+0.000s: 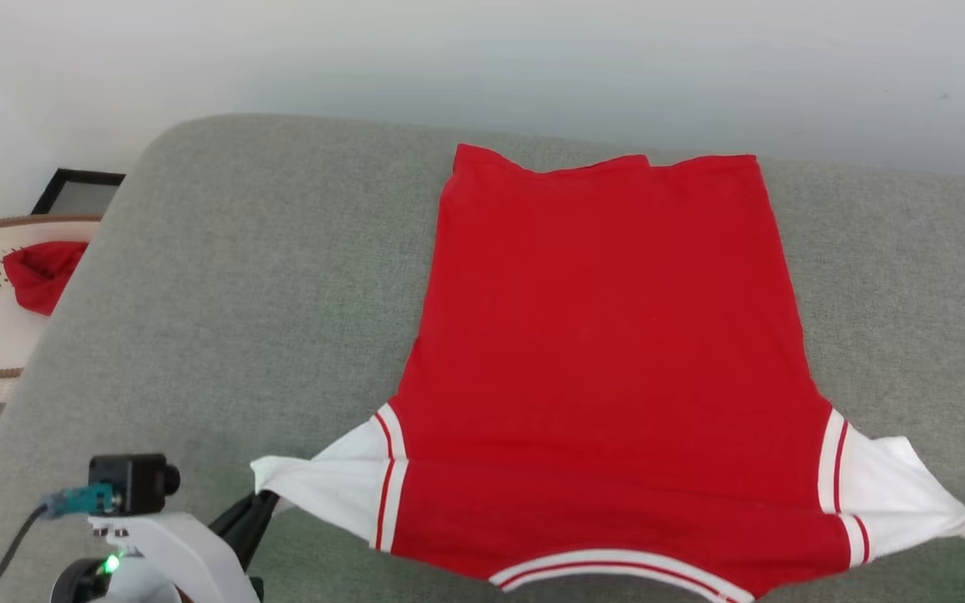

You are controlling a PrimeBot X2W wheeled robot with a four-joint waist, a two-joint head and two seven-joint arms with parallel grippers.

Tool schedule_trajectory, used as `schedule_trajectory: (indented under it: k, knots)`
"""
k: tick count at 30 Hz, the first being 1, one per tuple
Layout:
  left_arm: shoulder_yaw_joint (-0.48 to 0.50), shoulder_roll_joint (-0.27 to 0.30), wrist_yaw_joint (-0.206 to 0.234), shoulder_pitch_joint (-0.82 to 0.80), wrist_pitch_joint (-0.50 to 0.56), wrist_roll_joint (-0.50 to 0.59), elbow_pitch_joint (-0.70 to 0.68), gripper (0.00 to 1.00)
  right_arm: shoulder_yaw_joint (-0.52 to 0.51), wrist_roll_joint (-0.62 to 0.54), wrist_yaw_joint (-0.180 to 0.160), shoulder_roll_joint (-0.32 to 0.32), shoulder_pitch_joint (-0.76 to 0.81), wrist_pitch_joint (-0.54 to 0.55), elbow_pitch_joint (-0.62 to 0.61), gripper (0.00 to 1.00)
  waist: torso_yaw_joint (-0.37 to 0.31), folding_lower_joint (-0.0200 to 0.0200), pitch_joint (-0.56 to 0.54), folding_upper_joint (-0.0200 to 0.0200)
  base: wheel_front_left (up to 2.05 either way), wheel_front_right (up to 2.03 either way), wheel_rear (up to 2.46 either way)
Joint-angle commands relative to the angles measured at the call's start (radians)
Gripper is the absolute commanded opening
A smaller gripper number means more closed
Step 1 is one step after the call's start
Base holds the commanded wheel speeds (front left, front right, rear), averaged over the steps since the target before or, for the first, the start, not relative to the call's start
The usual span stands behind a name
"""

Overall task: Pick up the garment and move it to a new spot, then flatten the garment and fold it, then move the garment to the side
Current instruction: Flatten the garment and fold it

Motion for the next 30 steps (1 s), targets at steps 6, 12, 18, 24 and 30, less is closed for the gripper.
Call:
schedule_trajectory:
  k: [6, 12, 18, 24, 30]
  knots:
    - [0.028, 0.013, 0.038, 0.066, -0.027, -0.001, -0.037, 0.0, -0.064, 0.005, -0.001, 0.043, 0.082, 0.049, -0.038, 0.0, 0.001, 0.0, 0.01, 0.0, 0.0, 0.0, 0.0]
    - [0.039, -0.009, 0.048, 0.085, -0.031, 0.01, -0.041, 0.0, -0.095, 0.014, -0.001, 0.083, 0.095, 0.163, -0.055, 1.0, 0.003, 0.0, 0.028, 0.0, 0.0, 0.0, 0.0]
    - [0.052, -0.038, 0.053, 0.079, -0.036, 0.035, -0.031, 0.0, -0.18, 0.061, -0.001, 0.126, 0.078, 0.292, -0.156, 1.0, 0.012, 0.0, 0.054, 0.0, 0.0, 0.0, 0.0]
    - [0.072, -0.078, 0.04, 0.062, -0.038, 0.061, -0.022, 0.0, -0.321, 0.013, -0.001, 0.187, -0.046, 0.373, -0.275, 1.0, 0.019, 0.0, 0.099, 0.0, 0.0, 0.0, 0.0]
    - [0.079, -0.129, 0.015, 0.019, -0.039, 0.107, -0.002, 0.0, -0.338, -0.083, -0.001, 0.246, -0.318, 0.483, -0.252, 1.0, 0.049, 0.0, 0.161, 0.0, 0.0, 0.0, 0.0]
